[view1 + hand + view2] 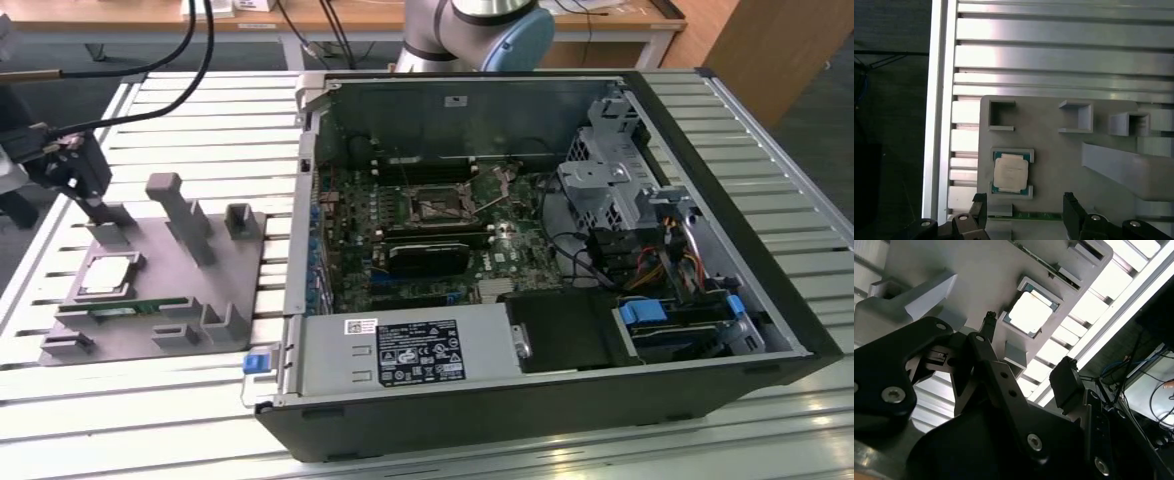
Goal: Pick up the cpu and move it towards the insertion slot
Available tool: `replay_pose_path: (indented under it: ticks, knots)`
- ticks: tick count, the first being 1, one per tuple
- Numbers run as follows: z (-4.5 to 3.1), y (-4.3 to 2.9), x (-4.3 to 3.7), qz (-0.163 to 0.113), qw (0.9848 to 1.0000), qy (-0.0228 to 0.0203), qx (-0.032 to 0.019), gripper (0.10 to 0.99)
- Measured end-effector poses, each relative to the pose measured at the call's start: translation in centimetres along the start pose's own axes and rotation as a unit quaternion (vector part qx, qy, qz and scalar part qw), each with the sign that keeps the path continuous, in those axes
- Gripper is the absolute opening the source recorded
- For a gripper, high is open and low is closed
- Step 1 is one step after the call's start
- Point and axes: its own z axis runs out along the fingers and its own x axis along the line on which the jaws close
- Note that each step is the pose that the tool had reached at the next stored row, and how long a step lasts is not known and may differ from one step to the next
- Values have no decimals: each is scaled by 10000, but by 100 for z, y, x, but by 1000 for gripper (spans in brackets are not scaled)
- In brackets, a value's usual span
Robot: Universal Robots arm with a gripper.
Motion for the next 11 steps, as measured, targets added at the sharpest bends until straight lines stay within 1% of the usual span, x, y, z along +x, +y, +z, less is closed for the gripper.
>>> replay_pose_path:
  ticks: [8, 9, 11]
  knots:
    - [145, -40, 2, -2, 10000, 0, 0, 714]
    - [163, -48, 2, -2, 10000, 0, 0, 776]
    - [197, -66, 3, -2, 10000, 1, 0, 776]
